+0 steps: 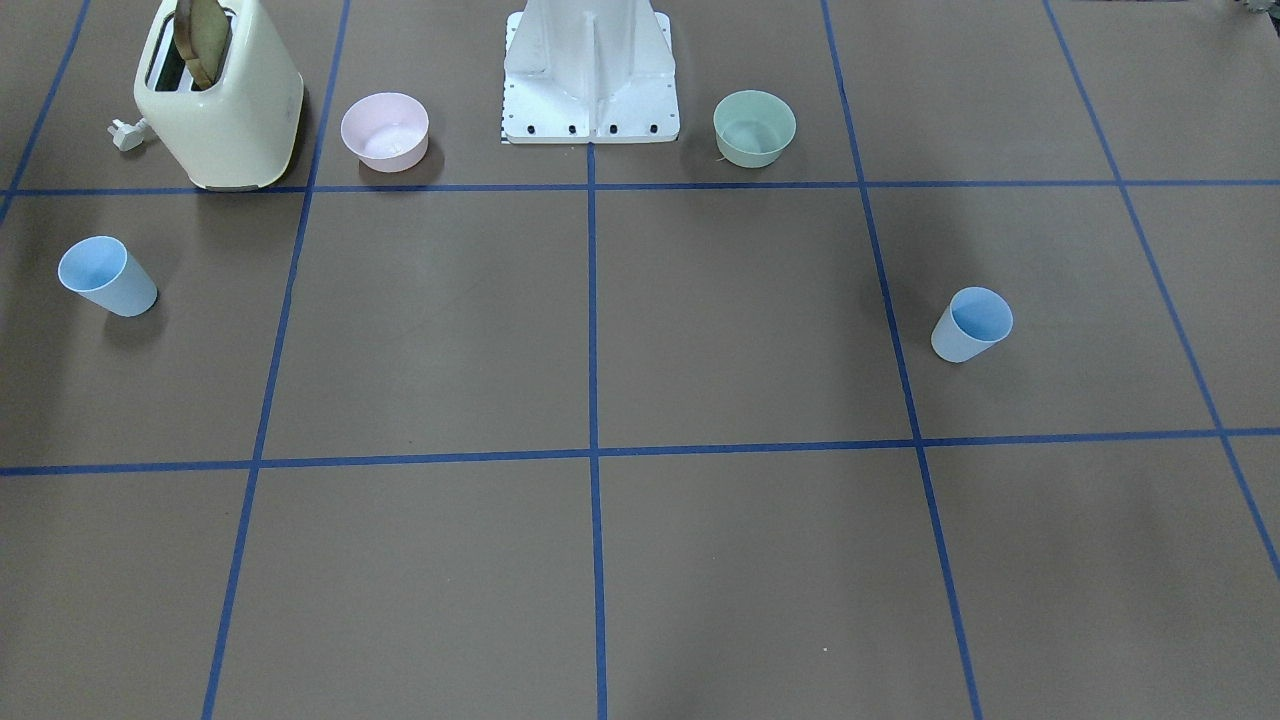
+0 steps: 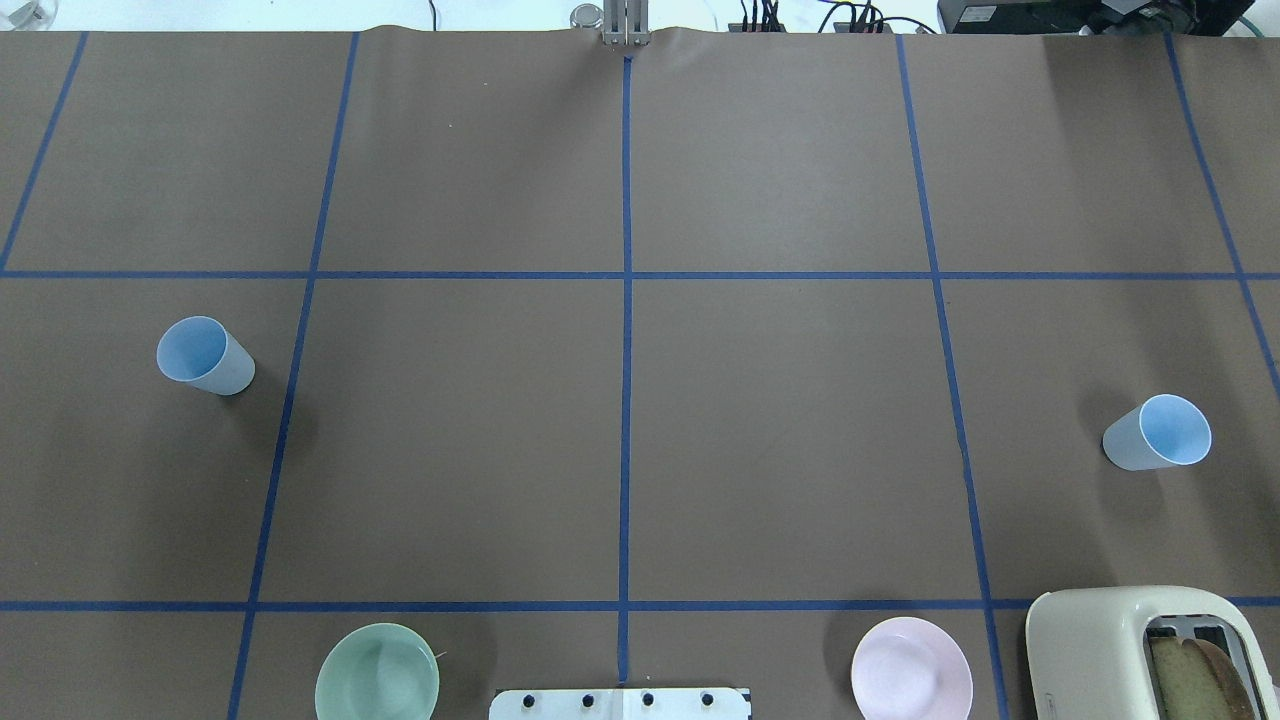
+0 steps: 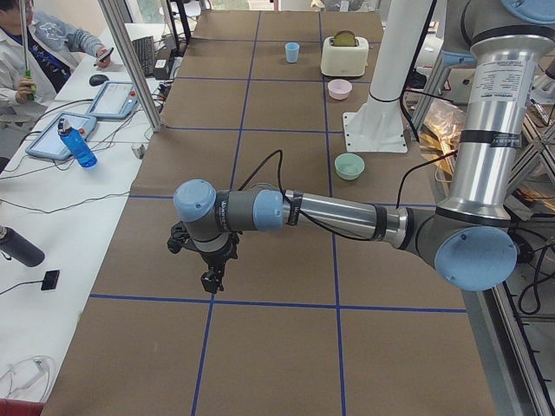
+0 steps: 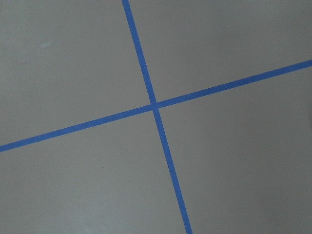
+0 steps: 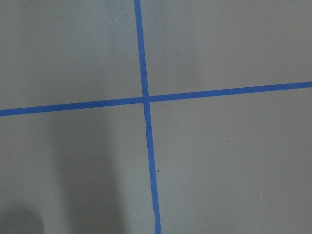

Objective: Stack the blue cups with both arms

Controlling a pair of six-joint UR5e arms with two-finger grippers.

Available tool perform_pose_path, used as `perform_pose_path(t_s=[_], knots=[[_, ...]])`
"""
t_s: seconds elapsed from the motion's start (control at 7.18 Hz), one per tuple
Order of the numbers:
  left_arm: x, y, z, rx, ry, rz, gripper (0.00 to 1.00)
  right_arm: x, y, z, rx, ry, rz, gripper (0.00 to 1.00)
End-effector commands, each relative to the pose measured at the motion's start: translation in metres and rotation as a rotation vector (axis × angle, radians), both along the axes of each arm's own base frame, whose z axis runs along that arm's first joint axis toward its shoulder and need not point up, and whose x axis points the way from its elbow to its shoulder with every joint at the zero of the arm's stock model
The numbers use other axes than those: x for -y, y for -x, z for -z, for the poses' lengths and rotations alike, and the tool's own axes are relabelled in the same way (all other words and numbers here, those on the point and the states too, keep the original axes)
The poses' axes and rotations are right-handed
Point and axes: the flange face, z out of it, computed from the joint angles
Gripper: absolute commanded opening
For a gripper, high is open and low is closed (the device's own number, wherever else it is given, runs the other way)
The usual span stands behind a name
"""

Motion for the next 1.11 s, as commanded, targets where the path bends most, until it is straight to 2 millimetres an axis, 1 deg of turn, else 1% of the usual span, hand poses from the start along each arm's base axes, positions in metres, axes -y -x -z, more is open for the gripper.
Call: perform_pose_path(t_s=[0.0, 0.14, 0.28, 0.42, 0.56, 0.7, 0.84, 0.98], knots=[[0.004, -0.013, 0.018, 0.002, 0.034, 0.053, 0.99, 0.008, 0.008, 0.013, -0.002, -0.079, 0.022, 1.0], [0.006, -0.038, 0.034, 0.001, 0.04, 0.063, 0.99, 0.012, 0.007, 0.018, -0.007, -0.174, 0.022, 1.0], [0.01, -0.06, 0.04, -0.005, 0.042, 0.081, 0.99, 0.008, 0.008, 0.017, 0.0, -0.215, 0.025, 1.0], [0.013, -0.086, 0.048, -0.017, 0.035, 0.104, 0.99, -0.001, 0.008, 0.006, 0.001, -0.189, 0.019, 1.0], [0.013, -0.111, 0.055, -0.051, 0.05, 0.115, 0.99, 0.004, 0.007, 0.005, -0.015, -0.188, 0.016, 1.0], [0.011, -0.139, 0.061, -0.078, 0.068, 0.115, 0.99, 0.007, 0.018, 0.005, -0.003, -0.181, 0.036, 1.0], [0.007, -0.165, 0.069, -0.101, 0.08, 0.134, 0.99, 0.0, 0.024, 0.002, 0.025, -0.173, 0.05, 1.0], [0.002, -0.184, 0.072, -0.119, 0.083, 0.143, 0.99, -0.006, 0.036, 0.005, 0.123, -0.159, 0.072, 1.0]])
